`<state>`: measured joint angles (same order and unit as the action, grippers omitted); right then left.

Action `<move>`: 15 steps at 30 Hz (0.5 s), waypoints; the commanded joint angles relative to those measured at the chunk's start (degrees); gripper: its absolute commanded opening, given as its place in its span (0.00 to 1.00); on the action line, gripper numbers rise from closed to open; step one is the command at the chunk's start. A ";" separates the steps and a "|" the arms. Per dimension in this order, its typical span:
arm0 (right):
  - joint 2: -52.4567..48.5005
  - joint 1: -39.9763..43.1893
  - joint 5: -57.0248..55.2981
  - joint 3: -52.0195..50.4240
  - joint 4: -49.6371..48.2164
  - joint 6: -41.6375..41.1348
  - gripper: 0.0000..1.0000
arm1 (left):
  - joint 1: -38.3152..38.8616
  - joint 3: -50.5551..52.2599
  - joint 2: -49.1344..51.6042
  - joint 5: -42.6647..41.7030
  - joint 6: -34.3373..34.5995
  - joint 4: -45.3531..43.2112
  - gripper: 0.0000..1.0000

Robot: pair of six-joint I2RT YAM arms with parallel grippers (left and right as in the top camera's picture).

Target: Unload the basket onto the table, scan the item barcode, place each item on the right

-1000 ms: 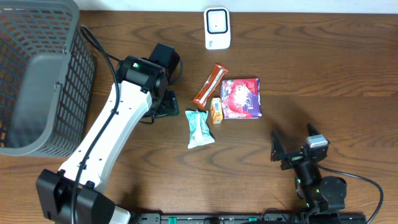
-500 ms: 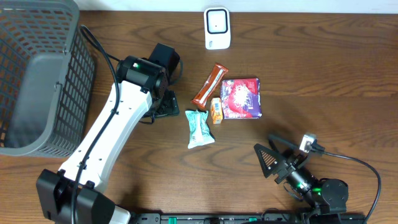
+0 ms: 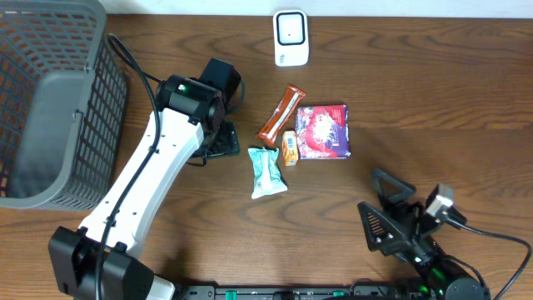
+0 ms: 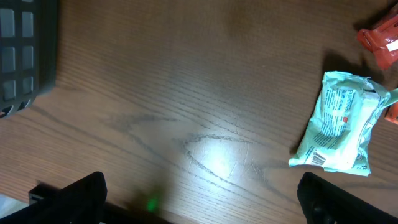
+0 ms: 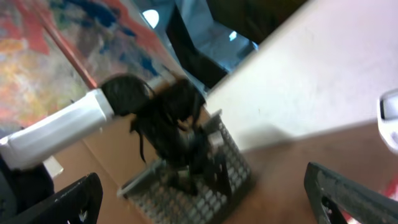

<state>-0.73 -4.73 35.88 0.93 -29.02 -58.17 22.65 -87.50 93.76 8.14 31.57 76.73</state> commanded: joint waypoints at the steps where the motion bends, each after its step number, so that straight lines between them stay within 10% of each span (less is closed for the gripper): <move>1: -0.42 0.28 -7.48 2.78 0.26 1.14 0.99 | -0.04 -0.02 0.44 1.36 0.68 0.37 0.98; 7: -8.31 0.31 -8.52 14.95 11.69 16.72 0.99 | -0.04 -0.02 0.44 1.36 0.68 0.37 0.98; 15: -40.24 0.24 -12.09 51.52 57.33 50.60 0.99 | -0.04 -0.02 0.44 1.36 0.68 0.37 0.98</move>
<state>-31.53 -4.69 27.75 41.63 19.33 -24.16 22.65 -87.42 93.76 8.36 31.55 76.82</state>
